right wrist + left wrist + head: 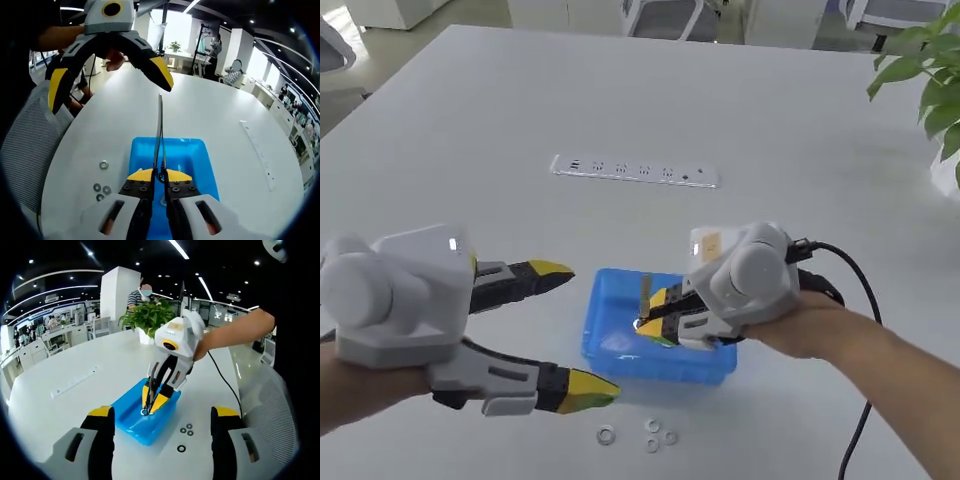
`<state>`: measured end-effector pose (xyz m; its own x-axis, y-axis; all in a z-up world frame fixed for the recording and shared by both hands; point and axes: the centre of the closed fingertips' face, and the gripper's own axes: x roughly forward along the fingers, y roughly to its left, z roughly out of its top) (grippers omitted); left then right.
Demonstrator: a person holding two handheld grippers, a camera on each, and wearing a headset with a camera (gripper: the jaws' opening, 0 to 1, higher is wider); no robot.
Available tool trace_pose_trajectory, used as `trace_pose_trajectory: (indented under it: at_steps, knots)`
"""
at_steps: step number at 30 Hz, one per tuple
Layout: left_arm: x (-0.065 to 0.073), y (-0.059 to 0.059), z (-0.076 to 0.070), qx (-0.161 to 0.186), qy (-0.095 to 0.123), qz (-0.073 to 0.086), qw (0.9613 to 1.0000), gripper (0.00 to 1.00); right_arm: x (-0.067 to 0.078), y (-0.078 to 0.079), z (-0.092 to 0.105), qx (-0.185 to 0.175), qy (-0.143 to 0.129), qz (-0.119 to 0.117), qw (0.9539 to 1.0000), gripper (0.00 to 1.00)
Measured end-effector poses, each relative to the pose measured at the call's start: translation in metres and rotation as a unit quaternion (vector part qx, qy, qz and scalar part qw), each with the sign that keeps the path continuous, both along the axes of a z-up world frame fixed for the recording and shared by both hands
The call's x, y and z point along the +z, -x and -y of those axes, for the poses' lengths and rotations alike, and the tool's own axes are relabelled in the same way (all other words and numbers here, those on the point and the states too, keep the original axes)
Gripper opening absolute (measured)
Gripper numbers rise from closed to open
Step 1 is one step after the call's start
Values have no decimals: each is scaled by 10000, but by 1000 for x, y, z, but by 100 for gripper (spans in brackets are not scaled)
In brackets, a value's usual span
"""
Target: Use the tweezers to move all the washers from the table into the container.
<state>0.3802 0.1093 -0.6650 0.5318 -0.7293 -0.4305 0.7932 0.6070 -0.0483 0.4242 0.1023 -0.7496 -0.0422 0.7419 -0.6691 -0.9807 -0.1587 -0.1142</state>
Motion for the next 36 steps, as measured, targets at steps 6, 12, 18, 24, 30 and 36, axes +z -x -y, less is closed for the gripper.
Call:
trace_pose_trajectory:
  at_steps: [6,12,18,24,30,36]
  knots:
    - [-3,-11,4,-48,-52,-4,10000,75,-11,-4,0,32,60,-60,10000,8]
    - [-6,-25,8,-99,-138,40,9998,59,-20,-5,1,74,125,-131,9998,8]
    - [-13,-36,12,-228,-281,36,9993,42,-26,-4,2,131,178,-175,9996,8]
    - [-18,-43,23,-419,-352,32,9985,29,-33,-1,3,197,240,-246,9992,8]
    - [-27,-48,26,-552,-397,-16,9977,20,-37,0,5,221,285,-266,9990,8]
    - [-32,-51,26,-665,-379,-62,9971,13,-36,-1,5,213,251,-310,9990,8]
